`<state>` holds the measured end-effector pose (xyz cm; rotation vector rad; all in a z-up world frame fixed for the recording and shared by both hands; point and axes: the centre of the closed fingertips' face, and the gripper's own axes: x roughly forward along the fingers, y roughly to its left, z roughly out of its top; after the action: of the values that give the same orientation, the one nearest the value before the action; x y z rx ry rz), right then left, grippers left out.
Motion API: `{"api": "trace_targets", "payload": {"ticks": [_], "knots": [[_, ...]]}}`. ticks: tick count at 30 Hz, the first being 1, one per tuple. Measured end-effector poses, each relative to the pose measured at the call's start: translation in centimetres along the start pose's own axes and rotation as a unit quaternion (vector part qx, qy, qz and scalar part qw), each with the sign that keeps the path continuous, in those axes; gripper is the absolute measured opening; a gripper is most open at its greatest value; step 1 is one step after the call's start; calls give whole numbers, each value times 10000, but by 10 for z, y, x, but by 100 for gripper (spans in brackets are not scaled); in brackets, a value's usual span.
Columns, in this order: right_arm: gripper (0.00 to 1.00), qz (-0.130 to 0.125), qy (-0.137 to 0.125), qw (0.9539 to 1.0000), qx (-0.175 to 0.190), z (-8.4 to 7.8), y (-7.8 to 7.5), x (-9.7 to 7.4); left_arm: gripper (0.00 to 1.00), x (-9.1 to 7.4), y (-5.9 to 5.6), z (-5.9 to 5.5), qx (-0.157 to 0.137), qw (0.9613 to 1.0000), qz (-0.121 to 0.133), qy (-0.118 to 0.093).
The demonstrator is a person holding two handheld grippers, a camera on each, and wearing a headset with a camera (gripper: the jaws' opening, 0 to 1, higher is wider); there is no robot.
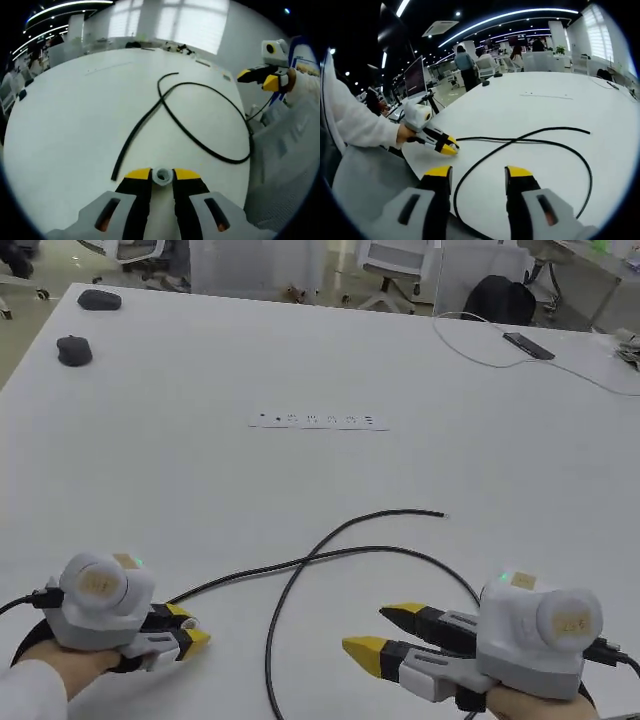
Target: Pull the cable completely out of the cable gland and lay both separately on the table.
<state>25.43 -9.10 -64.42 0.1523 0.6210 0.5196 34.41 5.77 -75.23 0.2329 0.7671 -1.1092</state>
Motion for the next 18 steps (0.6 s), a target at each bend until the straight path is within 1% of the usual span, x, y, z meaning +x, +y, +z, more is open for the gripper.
{"api": "trace_targets", "payload": {"ticks": [2, 5, 7, 11, 12, 13, 14, 15, 16, 17, 18], "knots": [[44, -1, 3, 10000, 23, -1, 1, -1, 17, -1, 1, -1, 16, 10000, 19, 2], [46, -11, 50, 10000, 14, -3, 1, -3, 19, -5, 3, 0, 8, 10000, 78, -16], [48, -31, 96, 9999, -17, -4, 1, -5, 22, -10, 5, 4, 7, 9998, 151, -88], [53, -27, 139, 9999, -18, -4, 3, -8, 29, -26, 3, 11, 50, 9996, 192, -218], [54, -28, 157, 9999, -38, -4, 3, -10, 31, -31, 2, 14, 28, 9994, 191, -278], [55, -33, 177, 9998, -62, -3, 3, -12, 34, -38, -2, 19, -89, 9991, 133, -396], [56, -38, 188, 9998, -77, -2, 3, -14, 39, -43, -5, 22, -142, 9988, 83, -459], [57, -42, 196, 9998, -87, -2, 3, -15, 45, -51, -7, 28, -131, 9981, 50, -606], [57, -42, 205, 9997, -92, -2, 3, -17, 49, -54, -8, 29, -123, 9978, 40, -643], [57, -49, 221, 9997, -107, -2, 2, -20, 54, -64, -12, 32, -149, 9976, 31, -672], [58, -61, 230, 9996, -127, -2, 2, -22, 55, -71, -13, 35, -172, 9974, 45, -692]]}}
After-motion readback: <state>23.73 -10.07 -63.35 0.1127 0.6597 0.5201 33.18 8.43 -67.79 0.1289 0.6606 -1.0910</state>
